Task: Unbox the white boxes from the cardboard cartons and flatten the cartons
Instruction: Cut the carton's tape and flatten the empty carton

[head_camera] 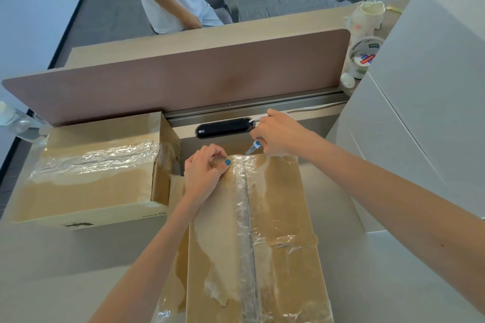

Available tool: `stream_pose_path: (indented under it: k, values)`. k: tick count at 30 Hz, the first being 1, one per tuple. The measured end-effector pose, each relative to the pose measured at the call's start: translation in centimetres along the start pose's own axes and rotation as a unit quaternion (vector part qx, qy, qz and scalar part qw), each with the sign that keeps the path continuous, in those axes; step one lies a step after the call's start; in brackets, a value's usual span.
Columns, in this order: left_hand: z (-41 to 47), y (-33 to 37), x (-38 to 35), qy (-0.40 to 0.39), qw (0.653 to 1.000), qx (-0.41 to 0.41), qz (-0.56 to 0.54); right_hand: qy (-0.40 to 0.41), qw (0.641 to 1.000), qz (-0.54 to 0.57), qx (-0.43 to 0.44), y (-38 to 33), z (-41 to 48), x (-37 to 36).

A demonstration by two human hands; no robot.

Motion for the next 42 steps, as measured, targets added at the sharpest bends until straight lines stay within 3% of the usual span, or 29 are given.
stream_pose_path:
  k: [8, 14, 24, 31, 42]
  values:
    - [0.3, -0.5, 0.5, 0.013, 1.000, -0.013, -0.009, -0.049, 0.998, -0.006, -0.039, 2.2, -1.3, 0.0]
    - [1.3, 0.8, -0.4, 0.013, 1.000, 0.008, 0.003, 0.023, 0.994, 0.041, -0.098, 0.3, -0.2, 0.9]
    - [4.6, 0.9, -0.7, 0.110, 0.993, 0.044, -0.019, 0.024, 0.978, 0.063, -0.200, -0.7, -0.7, 1.6]
    - [5.2, 0.2, -0.6, 0.113, 0.992, 0.059, -0.021, 0.009, 0.961, 0.120, -0.250, -2.6, -0.9, 1.5]
    - [5.2, -0.1, -0.8, 0.127, 0.990, 0.053, -0.015, 0.008, 0.956, 0.106, -0.273, -4.1, -0.6, 2.1]
Point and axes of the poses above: each hand's wrist, its own z-axis towards the middle knuckle, its own x-axis out of the back of the hand, y = z × x, the point moved 4 cm from there along z, towards the middle knuckle, and after that the axes turned 14 degrees about -z, right-handed, at the moved point
